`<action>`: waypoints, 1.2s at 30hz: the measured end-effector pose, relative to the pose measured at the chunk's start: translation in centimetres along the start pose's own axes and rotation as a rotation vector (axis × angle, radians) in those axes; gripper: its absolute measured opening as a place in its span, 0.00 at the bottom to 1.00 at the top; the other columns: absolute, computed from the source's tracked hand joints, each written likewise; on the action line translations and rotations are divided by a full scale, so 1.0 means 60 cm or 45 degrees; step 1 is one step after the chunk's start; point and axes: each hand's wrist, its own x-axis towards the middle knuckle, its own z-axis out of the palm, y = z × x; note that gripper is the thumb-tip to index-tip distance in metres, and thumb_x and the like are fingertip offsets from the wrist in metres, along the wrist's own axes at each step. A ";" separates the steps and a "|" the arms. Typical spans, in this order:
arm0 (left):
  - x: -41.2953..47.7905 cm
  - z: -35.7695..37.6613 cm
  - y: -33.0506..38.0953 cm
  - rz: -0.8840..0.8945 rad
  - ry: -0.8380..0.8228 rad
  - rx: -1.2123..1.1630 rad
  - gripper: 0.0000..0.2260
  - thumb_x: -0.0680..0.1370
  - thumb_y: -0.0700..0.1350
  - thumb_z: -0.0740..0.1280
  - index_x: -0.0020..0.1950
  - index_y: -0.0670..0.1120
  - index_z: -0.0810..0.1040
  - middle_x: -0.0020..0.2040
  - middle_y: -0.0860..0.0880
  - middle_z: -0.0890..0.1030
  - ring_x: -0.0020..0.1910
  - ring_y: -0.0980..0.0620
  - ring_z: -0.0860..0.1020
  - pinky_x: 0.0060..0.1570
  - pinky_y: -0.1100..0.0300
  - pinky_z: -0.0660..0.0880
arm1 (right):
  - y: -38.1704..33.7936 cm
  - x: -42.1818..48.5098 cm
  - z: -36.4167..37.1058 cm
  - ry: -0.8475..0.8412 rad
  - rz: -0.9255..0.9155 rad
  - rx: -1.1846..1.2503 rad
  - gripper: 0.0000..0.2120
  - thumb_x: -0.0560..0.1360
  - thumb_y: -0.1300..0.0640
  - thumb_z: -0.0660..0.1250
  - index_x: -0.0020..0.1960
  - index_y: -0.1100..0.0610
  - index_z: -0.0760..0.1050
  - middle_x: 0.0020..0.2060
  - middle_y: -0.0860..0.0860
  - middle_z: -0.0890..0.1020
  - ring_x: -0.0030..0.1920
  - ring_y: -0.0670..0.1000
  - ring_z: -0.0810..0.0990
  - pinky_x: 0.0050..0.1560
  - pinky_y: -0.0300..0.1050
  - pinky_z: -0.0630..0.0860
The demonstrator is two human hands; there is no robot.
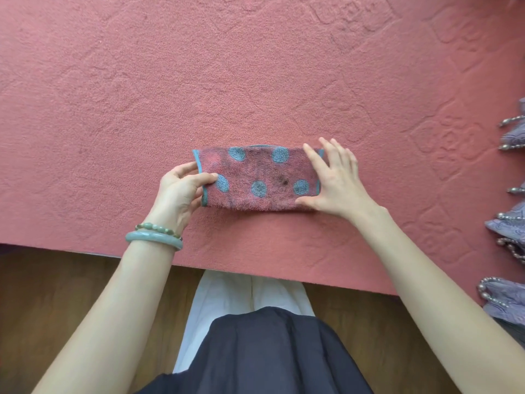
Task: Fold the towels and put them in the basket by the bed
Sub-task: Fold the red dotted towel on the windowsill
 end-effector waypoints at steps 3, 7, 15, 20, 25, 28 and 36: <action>-0.019 0.016 -0.007 0.207 0.010 -0.037 0.21 0.72 0.30 0.68 0.61 0.46 0.72 0.40 0.46 0.83 0.34 0.53 0.82 0.40 0.58 0.80 | 0.032 -0.012 0.000 -0.028 0.074 -0.024 0.53 0.60 0.38 0.75 0.76 0.50 0.51 0.75 0.60 0.53 0.75 0.60 0.48 0.73 0.58 0.44; -0.048 0.042 -0.026 0.615 0.072 0.238 0.19 0.72 0.32 0.69 0.59 0.48 0.72 0.48 0.45 0.82 0.41 0.51 0.79 0.46 0.53 0.78 | 0.049 -0.014 0.006 -0.077 0.076 -0.040 0.53 0.60 0.38 0.75 0.76 0.47 0.50 0.75 0.60 0.52 0.75 0.60 0.47 0.72 0.59 0.43; -0.094 0.156 -0.091 0.855 0.007 0.396 0.21 0.71 0.35 0.69 0.61 0.50 0.72 0.53 0.48 0.82 0.34 0.57 0.75 0.44 0.57 0.76 | 0.060 -0.012 0.014 -0.100 0.089 0.040 0.54 0.59 0.38 0.75 0.76 0.43 0.48 0.76 0.59 0.47 0.76 0.59 0.43 0.72 0.58 0.41; -0.096 0.225 -0.123 0.941 0.012 0.567 0.21 0.71 0.37 0.69 0.62 0.50 0.73 0.52 0.56 0.81 0.37 0.52 0.79 0.50 0.52 0.76 | 0.066 -0.013 0.019 -0.105 0.078 0.069 0.53 0.60 0.39 0.75 0.76 0.43 0.47 0.76 0.58 0.45 0.76 0.58 0.41 0.72 0.58 0.39; -0.078 0.264 -0.150 0.975 -0.015 0.777 0.23 0.71 0.38 0.68 0.65 0.48 0.70 0.57 0.49 0.81 0.42 0.46 0.79 0.51 0.49 0.75 | 0.070 -0.014 0.023 -0.074 0.050 0.108 0.44 0.66 0.44 0.70 0.76 0.48 0.53 0.76 0.59 0.45 0.76 0.59 0.41 0.73 0.59 0.40; -0.072 0.273 -0.159 0.959 -0.097 0.876 0.26 0.72 0.39 0.68 0.69 0.45 0.66 0.59 0.43 0.79 0.49 0.43 0.78 0.53 0.48 0.74 | 0.076 -0.020 0.020 -0.059 0.072 0.171 0.42 0.66 0.44 0.65 0.76 0.48 0.52 0.76 0.59 0.46 0.76 0.58 0.42 0.73 0.58 0.40; -0.011 0.139 -0.110 1.623 -0.139 1.655 0.33 0.73 0.60 0.64 0.72 0.42 0.66 0.73 0.43 0.66 0.72 0.44 0.63 0.70 0.49 0.55 | 0.080 -0.045 0.008 0.107 -0.080 0.218 0.42 0.66 0.39 0.65 0.76 0.52 0.55 0.76 0.55 0.56 0.76 0.57 0.51 0.72 0.57 0.47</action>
